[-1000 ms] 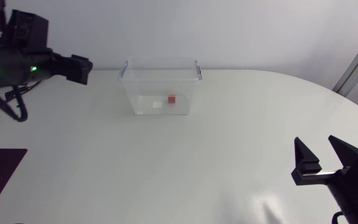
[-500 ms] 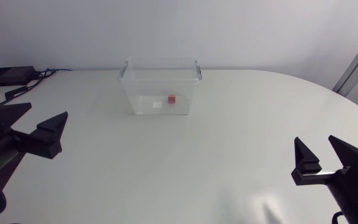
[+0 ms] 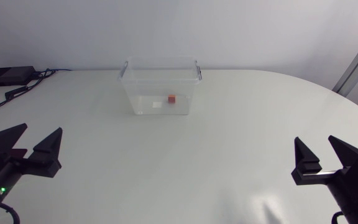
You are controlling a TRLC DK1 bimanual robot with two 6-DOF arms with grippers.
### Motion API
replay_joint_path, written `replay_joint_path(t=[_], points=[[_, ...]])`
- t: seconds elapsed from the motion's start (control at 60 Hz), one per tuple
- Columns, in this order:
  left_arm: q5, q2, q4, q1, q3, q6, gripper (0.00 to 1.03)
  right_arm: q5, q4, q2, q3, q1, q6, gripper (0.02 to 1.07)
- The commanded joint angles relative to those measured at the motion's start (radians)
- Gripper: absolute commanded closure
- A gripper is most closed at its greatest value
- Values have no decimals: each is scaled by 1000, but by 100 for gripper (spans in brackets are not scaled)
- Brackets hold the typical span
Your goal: Place the duplo bricks in the container
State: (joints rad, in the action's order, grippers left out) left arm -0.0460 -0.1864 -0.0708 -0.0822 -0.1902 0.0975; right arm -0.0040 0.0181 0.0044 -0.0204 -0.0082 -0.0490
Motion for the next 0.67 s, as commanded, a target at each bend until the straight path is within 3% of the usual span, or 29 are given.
replay_joint_path(t=[0.0, 0.283, 0.65], points=[[15, 44, 25, 22, 55, -41, 3, 0, -16, -6, 20, 4, 25, 7], [46, 185, 70, 81, 188, -97, 3, 4, -18, -4, 20, 8, 49, 7], [46, 186, 71, 82, 190, -97, 3, 4, -18, -4, 20, 8, 49, 7]])
